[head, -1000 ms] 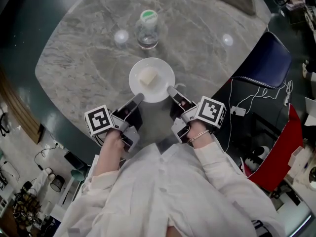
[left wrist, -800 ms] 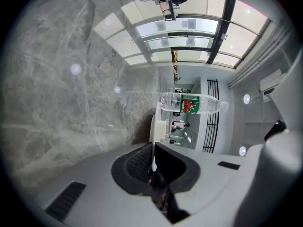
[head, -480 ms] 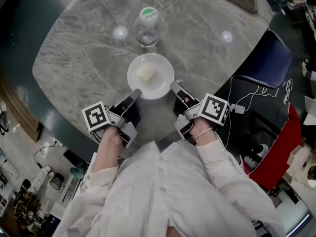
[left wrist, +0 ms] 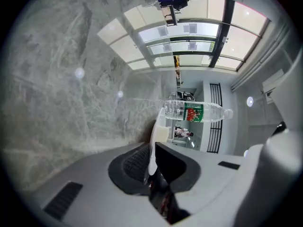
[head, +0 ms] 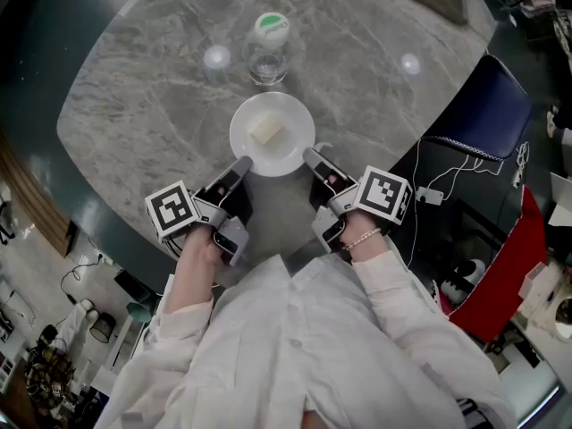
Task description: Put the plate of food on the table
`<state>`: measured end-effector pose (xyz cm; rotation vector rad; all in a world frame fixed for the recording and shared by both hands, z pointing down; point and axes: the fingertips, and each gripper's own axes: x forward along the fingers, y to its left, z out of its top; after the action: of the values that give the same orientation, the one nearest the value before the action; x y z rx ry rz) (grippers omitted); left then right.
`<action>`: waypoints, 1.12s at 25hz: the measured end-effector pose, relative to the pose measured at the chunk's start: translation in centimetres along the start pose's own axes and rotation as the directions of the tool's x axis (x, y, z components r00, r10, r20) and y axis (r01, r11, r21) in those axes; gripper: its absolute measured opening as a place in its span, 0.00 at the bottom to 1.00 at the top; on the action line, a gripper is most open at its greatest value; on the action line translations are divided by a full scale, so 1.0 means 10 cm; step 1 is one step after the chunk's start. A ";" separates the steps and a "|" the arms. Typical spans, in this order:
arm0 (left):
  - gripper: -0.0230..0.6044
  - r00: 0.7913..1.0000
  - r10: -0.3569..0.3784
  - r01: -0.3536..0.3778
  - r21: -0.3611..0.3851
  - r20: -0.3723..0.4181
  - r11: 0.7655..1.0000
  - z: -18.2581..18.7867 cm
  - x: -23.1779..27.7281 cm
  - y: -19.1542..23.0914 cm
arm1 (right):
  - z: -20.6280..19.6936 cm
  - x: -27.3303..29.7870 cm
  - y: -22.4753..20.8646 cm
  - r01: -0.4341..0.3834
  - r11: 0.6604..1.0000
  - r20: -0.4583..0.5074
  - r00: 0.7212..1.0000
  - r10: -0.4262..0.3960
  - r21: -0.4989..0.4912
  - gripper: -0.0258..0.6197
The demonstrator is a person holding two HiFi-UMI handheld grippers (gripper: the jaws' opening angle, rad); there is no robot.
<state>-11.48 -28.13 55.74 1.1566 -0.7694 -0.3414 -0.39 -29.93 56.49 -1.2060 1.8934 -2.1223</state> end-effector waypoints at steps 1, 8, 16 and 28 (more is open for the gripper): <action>0.08 1.000 0.011 -0.011 0.011 0.001 1.000 0.00 0.00 0.00 | 0.02 0.00 0.01 -0.011 1.000 0.003 1.000 0.011 -0.004 0.06; 0.08 0.997 0.072 -0.071 0.128 -0.005 0.989 0.02 -0.05 0.02 | 0.06 -0.03 0.02 -0.001 1.000 0.006 1.000 0.001 -0.006 0.06; 0.15 0.995 0.102 -0.095 0.215 -0.022 0.972 0.01 -0.01 0.02 | 0.04 -0.01 0.01 -0.015 1.000 -0.003 1.000 0.015 -0.015 0.06; 0.27 0.978 0.206 -0.180 0.347 -0.038 0.920 0.01 0.01 0.02 | 0.00 0.01 -0.01 0.002 0.998 -0.032 0.999 -0.004 -0.055 0.06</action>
<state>-11.47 -28.18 56.01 1.3968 -0.8928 0.0043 -0.40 -29.90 56.61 -1.1929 1.9770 -2.1166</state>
